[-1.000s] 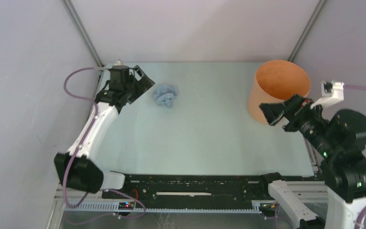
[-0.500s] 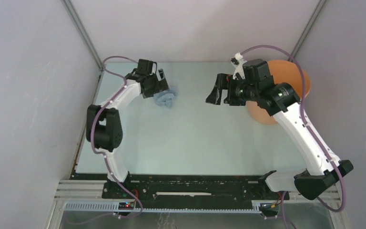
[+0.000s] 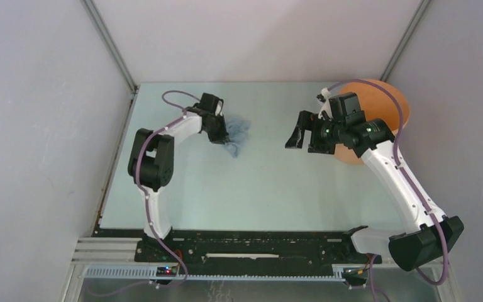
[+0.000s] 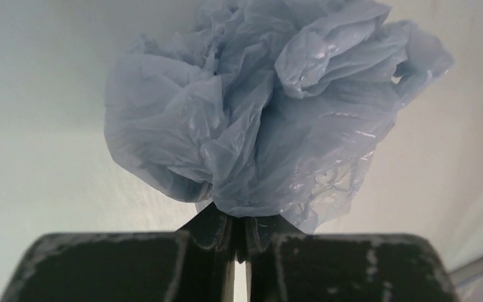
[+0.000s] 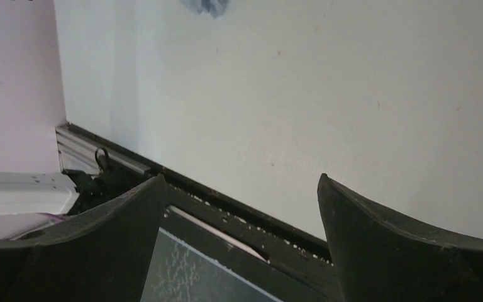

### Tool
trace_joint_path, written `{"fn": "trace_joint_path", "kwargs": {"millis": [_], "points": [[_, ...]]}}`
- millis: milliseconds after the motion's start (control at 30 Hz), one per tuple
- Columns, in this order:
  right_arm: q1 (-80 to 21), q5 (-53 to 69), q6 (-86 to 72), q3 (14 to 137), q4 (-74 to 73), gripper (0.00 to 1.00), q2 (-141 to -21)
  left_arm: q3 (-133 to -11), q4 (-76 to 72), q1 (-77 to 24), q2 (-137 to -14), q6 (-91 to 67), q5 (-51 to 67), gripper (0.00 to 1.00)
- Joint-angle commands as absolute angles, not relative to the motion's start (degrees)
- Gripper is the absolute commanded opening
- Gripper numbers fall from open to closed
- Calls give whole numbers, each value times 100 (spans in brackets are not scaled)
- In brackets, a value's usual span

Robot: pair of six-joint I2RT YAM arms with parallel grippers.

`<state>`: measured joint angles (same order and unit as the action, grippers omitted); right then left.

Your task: Put the trash bags into the trash bin

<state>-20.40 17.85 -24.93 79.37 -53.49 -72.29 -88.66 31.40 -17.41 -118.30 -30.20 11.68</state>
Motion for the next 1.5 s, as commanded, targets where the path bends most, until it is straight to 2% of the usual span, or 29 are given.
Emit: {"fn": "trace_joint_path", "kwargs": {"millis": [0,233,333,467,767,900,1000,1133,1300,1333,1400,1467], "points": [[-2255,1951,-2346,7664,-5478,99,-6972,-7750,2558,-2285,-10377,-3498,1829,7],[-2572,2197,-2378,6705,-5202,96,-6870,-5766,1298,-3314,-8992,-4476,2756,3],[-2592,2343,-2417,6275,-4919,93,-6753,-5271,1145,-3565,-8741,-4367,3001,4],[-2620,2262,-2306,5789,-4528,92,-6342,-5050,1328,-3584,-8600,-4013,3536,0],[-2699,1810,-2303,4397,-2755,90,-5565,-5310,1285,-3621,-8548,-3669,4926,4],[-2569,1827,-2292,4350,-2269,85,-5694,-5713,1937,-3621,-8730,-3180,5116,5],[-2291,2214,-2354,4351,-2014,82,-5956,-5958,2354,-3621,-8882,-2902,5163,4],[-2407,2603,-2230,4351,-1650,78,-6263,-6172,2576,-3617,-9051,-2707,5206,4],[-2481,2648,-2407,4399,-1409,55,-6402,-6661,3374,-3595,-9308,-2097,4829,4],[-2497,2626,-2405,4410,-1410,56,-6359,-6786,3523,-3583,-9360,-1998,4739,4],[-2528,2709,-2257,4412,-1480,66,-6243,-6929,3801,-3558,-9470,-1860,4633,4],[-2581,2884,-2060,4408,-1582,69,-6214,-6957,3850,-3560,-9487,-1818,4661,4]]}}
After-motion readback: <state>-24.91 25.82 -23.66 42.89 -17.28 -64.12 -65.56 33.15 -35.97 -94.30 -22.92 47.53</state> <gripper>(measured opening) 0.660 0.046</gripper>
